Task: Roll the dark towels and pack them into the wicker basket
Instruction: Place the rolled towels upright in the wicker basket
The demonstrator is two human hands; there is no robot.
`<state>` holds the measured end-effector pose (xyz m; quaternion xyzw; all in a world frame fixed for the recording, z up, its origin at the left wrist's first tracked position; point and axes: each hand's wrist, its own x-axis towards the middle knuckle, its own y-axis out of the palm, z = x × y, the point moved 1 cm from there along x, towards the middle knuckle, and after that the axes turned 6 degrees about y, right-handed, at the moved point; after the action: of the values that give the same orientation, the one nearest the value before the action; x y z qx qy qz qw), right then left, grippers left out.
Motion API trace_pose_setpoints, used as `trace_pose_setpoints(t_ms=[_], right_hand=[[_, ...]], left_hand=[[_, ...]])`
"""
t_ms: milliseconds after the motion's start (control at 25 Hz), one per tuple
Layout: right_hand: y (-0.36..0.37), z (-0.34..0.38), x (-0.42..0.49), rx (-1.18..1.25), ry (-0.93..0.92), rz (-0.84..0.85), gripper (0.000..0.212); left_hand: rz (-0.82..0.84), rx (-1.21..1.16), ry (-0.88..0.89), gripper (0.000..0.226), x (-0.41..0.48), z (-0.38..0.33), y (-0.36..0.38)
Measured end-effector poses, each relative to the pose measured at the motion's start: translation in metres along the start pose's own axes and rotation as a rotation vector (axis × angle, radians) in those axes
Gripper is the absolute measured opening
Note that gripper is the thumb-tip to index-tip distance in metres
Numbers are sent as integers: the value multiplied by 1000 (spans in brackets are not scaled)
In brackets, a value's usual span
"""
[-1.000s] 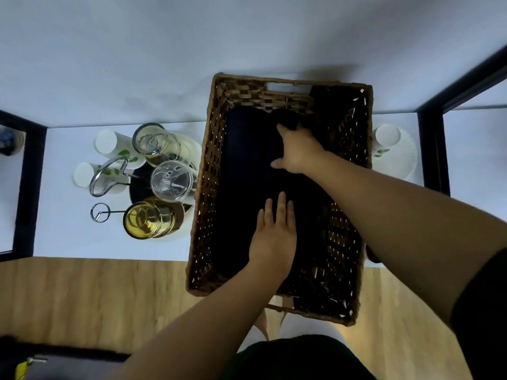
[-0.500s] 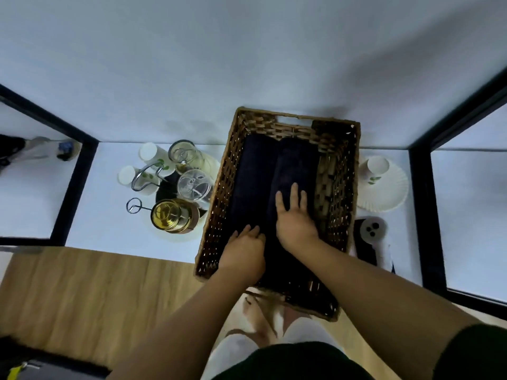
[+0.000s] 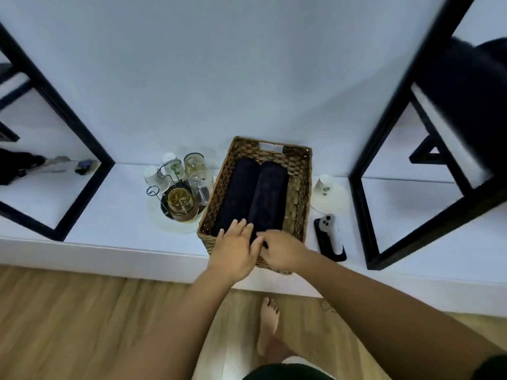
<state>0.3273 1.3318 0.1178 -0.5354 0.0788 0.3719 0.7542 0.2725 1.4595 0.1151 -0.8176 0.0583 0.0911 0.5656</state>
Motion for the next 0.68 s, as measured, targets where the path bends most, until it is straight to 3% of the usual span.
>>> trace_pose_setpoints(t_ms=[200, 440, 680], right_hand=[[-8, -17, -87, -76, 17, -249, 58], [-39, -82, -163, -90, 139, -428, 62], [-90, -182, -238, -23, 170, -584, 62]], left_hand=[[-78, -37, 87, 57, -44, -56, -5], [-148, 17, 217, 57, -57, -140, -10], [-206, 44, 352, 59, -50, -268, -6]])
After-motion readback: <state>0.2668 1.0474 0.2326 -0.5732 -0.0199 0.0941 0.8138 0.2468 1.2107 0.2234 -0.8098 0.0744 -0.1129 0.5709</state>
